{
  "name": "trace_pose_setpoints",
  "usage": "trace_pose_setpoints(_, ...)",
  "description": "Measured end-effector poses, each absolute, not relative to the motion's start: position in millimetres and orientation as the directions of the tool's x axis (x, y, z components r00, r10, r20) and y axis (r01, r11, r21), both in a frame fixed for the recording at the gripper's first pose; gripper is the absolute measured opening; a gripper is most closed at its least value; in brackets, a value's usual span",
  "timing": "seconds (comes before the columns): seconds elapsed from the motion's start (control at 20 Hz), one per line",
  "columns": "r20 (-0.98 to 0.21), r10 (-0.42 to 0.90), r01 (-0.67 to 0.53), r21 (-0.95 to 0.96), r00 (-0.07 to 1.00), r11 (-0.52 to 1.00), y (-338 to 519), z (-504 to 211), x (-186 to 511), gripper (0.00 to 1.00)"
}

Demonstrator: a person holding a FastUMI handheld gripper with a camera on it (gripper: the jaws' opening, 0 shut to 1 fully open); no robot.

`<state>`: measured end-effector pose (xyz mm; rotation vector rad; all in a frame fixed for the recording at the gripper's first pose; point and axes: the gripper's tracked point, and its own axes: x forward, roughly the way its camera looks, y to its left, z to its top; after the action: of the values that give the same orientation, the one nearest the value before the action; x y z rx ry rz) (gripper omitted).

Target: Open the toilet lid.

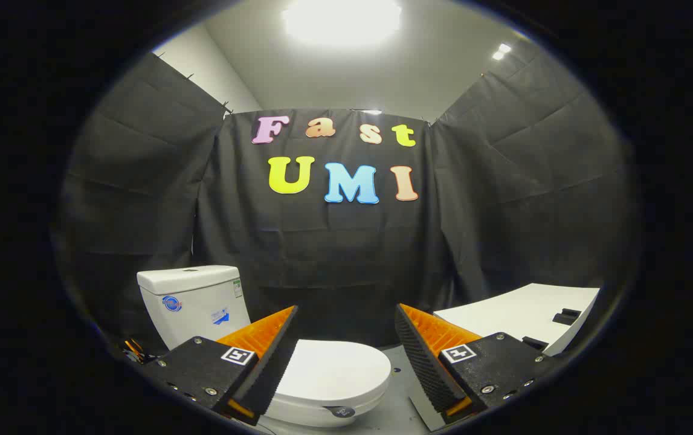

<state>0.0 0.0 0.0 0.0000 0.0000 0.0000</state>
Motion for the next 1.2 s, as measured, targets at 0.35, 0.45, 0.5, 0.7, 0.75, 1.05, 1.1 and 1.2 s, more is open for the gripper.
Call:
trace_pose_setpoints(0.35, -0.003, -0.002, 0.002, -0.007, 1.000, 1.000, 0, -4, 2, 0.96)
trace_pose_setpoints(0.45, -0.009, 0.009, -0.009, 0.021, 1.000, 1.000, 5, -6, 3, 0.96)
trace_pose_setpoints(0.5, -0.016, 0.018, -0.018, 0.044, 1.000, 0.999, 8, -8, 4, 0.96)
trace_pose_setpoints(0.7, -0.044, 0.022, -0.020, 0.045, 0.999, 0.999, 8, -20, 6, 0.96)
trace_pose_setpoints(0.75, -0.039, 0.019, -0.018, 0.041, 0.999, 0.999, 7, -18, 6, 0.96)
trace_pose_setpoints(1.05, 0.029, -0.040, 0.042, -0.058, 0.999, 0.997, -2, 0, 7, 0.96)
trace_pose_setpoints(1.1, 0.016, -0.011, 0.011, 0.010, 1.000, 1.000, 10, -2, 10, 0.96)
trace_pose_setpoints(1.2, -0.034, 0.022, -0.017, 0.149, 0.999, 0.989, 24, -19, 17, 0.96)
